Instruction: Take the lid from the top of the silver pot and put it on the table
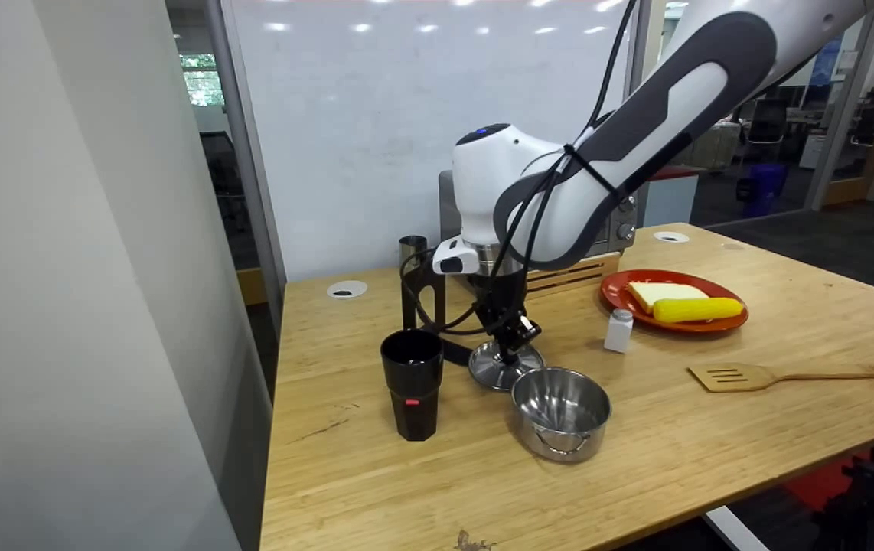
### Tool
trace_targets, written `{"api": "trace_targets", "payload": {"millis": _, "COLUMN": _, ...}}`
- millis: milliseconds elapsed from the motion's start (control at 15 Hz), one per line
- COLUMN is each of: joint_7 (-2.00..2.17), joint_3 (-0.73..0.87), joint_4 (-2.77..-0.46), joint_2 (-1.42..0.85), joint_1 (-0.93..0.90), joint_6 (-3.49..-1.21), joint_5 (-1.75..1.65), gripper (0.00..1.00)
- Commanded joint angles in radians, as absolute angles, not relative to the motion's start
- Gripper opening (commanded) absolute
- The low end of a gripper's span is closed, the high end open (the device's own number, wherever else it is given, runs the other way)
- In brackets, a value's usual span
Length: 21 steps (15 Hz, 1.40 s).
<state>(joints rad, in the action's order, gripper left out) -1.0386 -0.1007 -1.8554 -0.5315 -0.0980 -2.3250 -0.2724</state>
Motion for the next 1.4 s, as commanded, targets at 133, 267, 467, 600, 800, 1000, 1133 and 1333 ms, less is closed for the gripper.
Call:
{"api": "trace_targets", "payload": {"millis": 133, "joint_7": -0.996, "joint_3": -0.112, "joint_4": -1.983, "joint_2": -0.435, "joint_1": -0.094, "joint_6": -2.396, "joint_5": -0.294, "gripper": 0.50}}
{"api": "trace_targets", "payload": {"millis": 267, "joint_7": -0.980, "joint_3": -0.113, "joint_4": -2.000, "joint_2": -0.398, "joint_1": -0.104, "joint_6": -2.382, "joint_5": -0.300, "gripper": 0.64}}
{"api": "trace_targets", "payload": {"millis": 467, "joint_7": -0.945, "joint_3": -0.118, "joint_4": -2.024, "joint_2": -0.324, "joint_1": -0.122, "joint_6": -2.362, "joint_5": -0.320, "gripper": 0.84}}
{"api": "trace_targets", "payload": {"millis": 600, "joint_7": -0.914, "joint_3": -0.127, "joint_4": -2.038, "joint_2": -0.271, "joint_1": -0.129, "joint_6": -2.355, "joint_5": -0.316, "gripper": 0.97}}
{"api": "trace_targets", "payload": {"millis": 800, "joint_7": -0.856, "joint_3": -0.138, "joint_4": -2.063, "joint_2": -0.187, "joint_1": -0.139, "joint_6": -2.342, "joint_5": -0.310, "gripper": 1.00}}
{"api": "trace_targets", "payload": {"millis": 1000, "joint_7": -0.791, "joint_3": -0.144, "joint_4": -2.098, "joint_2": -0.095, "joint_1": -0.139, "joint_6": -2.311, "joint_5": -0.292, "gripper": 1.00}}
{"api": "trace_targets", "payload": {"millis": 1133, "joint_7": -0.750, "joint_3": -0.141, "joint_4": -2.137, "joint_2": -0.027, "joint_1": -0.131, "joint_6": -2.307, "joint_5": -0.268, "gripper": 1.00}}
{"api": "trace_targets", "payload": {"millis": 1333, "joint_7": -0.651, "joint_3": -0.127, "joint_4": -2.215, "joint_2": 0.088, "joint_1": -0.123, "joint_6": -2.331, "joint_5": -0.229, "gripper": 1.00}}
